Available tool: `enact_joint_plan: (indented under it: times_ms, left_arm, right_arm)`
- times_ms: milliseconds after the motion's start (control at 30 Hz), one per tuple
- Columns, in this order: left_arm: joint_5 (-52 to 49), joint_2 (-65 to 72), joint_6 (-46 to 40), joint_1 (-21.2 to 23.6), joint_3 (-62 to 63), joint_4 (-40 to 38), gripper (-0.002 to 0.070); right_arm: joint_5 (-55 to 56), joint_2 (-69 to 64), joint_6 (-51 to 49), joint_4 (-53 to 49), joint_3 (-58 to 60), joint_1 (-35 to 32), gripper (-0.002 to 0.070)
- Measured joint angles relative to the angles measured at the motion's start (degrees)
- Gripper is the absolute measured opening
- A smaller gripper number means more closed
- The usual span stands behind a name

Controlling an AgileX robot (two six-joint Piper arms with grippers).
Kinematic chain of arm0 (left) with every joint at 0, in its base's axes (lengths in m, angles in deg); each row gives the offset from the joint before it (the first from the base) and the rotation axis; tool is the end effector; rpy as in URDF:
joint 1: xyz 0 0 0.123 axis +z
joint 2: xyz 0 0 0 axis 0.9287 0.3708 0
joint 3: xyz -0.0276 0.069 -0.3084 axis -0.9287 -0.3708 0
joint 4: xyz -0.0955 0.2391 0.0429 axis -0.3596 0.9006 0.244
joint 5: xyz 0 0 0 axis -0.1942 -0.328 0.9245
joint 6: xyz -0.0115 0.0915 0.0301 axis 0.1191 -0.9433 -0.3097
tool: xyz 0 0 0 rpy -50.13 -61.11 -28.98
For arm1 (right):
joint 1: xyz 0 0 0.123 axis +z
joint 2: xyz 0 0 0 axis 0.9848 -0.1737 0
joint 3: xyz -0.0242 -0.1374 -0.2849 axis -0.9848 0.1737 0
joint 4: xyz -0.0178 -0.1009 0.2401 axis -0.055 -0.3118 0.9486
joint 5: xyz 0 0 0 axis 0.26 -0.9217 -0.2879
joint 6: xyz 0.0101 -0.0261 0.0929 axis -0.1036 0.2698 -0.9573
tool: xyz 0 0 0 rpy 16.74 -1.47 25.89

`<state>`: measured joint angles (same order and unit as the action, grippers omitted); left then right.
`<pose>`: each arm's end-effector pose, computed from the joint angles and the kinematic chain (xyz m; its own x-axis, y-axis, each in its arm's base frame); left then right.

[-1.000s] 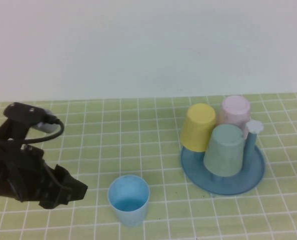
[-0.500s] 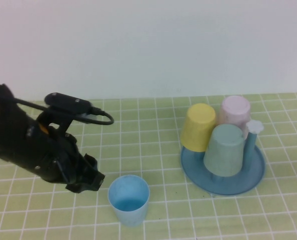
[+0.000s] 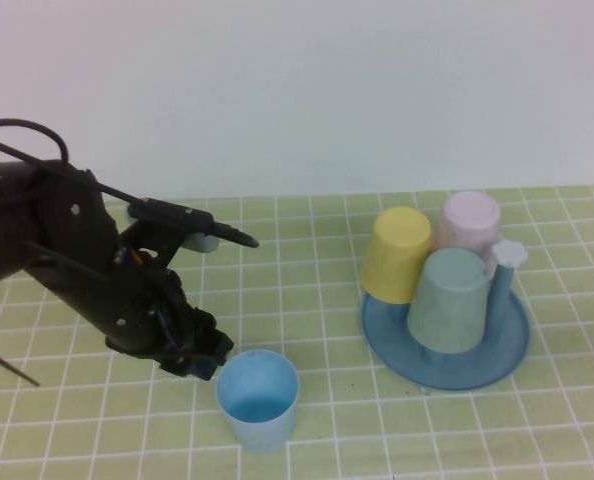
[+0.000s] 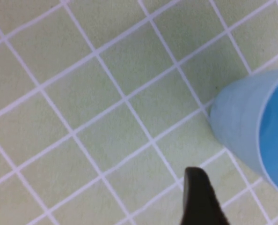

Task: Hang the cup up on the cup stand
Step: Pick up the cup from the table, then adjust the cup with two arms

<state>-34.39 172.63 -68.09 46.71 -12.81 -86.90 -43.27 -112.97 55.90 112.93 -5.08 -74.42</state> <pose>0.2934 -0.1355 0.2832 -0.8199 0.4142 -0.3952 0.4996 0.8547 -0.1408 0.1053 0.0675 0.3349 -0.5275 -0.2244 -0.8194 -0.6463 0.7321 0.2155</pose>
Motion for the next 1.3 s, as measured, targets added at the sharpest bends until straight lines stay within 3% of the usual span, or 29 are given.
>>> enact_joint_plan:
  times_ms: [300,533,633,733,767,1100,1300]
  left_arm:
    - [3.4,5.0,-0.3,0.0,0.0,-6.3,0.0357]
    - [6.5,8.6,-0.1,0.0,0.0,-6.8,0.0338]
    - [7.5,8.8,-0.2,0.0,0.0,-6.8,0.0258]
    - [7.6,8.8,-2.9,0.0,0.0,-6.8,0.0031]
    - [7.6,8.8,-3.9,0.0,0.0,-6.8,0.0006]
    - [-2.5,8.1,-10.2,0.2,7.0,-12.6,0.0]
    - [-14.7,8.1,-17.5,3.3,13.6,-24.4,0.0]
  right_arm:
    - [0.0,0.0,0.0,0.0,0.0,0.0,-0.0002]
    - [0.1,0.0,0.1,0.0,2.8,0.0,-0.0002]
    - [0.2,0.0,0.4,-0.1,4.7,0.0,-0.0002]
    - [0.2,0.0,0.6,-0.2,5.1,0.0,-0.0002]
    - [0.2,0.0,1.0,-0.2,5.1,0.0,-0.0002]
    - [4.0,0.0,9.1,0.1,5.1,0.0,-0.0002]
    - [3.1,-2.1,17.0,4.2,4.1,0.0,-0.0002]
